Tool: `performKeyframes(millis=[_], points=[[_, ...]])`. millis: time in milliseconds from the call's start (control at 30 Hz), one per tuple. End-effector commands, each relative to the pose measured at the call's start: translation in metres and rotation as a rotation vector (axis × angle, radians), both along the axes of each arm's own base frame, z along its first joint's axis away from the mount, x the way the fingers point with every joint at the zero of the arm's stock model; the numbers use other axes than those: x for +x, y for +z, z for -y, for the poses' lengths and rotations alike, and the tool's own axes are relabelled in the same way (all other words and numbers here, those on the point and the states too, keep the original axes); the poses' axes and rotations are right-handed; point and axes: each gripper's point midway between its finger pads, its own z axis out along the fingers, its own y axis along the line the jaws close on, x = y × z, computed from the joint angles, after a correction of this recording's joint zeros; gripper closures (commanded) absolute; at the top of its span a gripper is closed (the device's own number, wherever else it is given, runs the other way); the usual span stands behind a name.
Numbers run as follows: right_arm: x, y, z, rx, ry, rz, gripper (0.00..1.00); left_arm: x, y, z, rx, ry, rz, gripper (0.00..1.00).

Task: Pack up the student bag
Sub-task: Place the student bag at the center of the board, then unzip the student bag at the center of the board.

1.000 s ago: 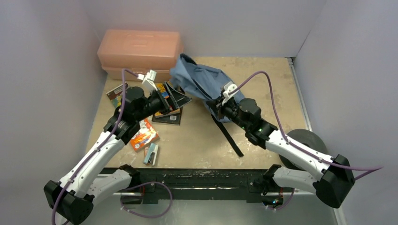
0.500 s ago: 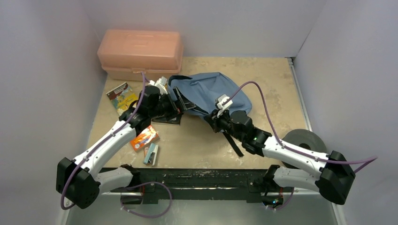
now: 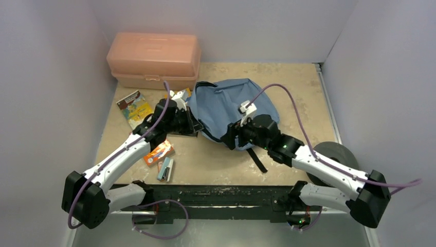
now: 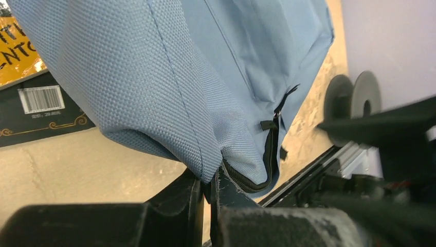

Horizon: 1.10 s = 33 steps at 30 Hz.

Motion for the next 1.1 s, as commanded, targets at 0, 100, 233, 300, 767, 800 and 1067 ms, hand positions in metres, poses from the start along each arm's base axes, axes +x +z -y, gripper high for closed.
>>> performKeyframes(millis=[0,100,233,300,767,800,1067], points=[[0.003,0.004,0.044,0.082,-0.061,-0.085,0.27,-0.003,0.017,0.003,0.029,-0.142,0.228,1.0],[0.007,-0.014,0.06,0.159,-0.13,-0.21,0.22,-0.011,0.026,0.01,-0.03,-0.2,0.309,1.0],[0.006,-0.03,0.056,0.184,-0.047,-0.277,0.36,-0.015,0.04,0.02,-0.125,-0.244,0.409,1.0],[0.006,-0.033,0.054,0.161,-0.01,-0.251,0.44,-0.015,0.043,0.022,-0.154,-0.241,0.431,1.0],[0.029,-0.043,0.049,-0.09,-0.117,-0.043,0.53,-0.022,0.05,0.027,-0.21,-0.278,0.483,1.0],[0.032,-0.043,0.051,-0.103,-0.127,-0.025,0.52,-0.023,0.05,0.026,-0.207,-0.282,0.483,1.0],[0.037,-0.045,0.041,-0.111,-0.078,-0.002,0.51,-0.028,0.043,0.026,-0.204,-0.295,0.464,1.0]])
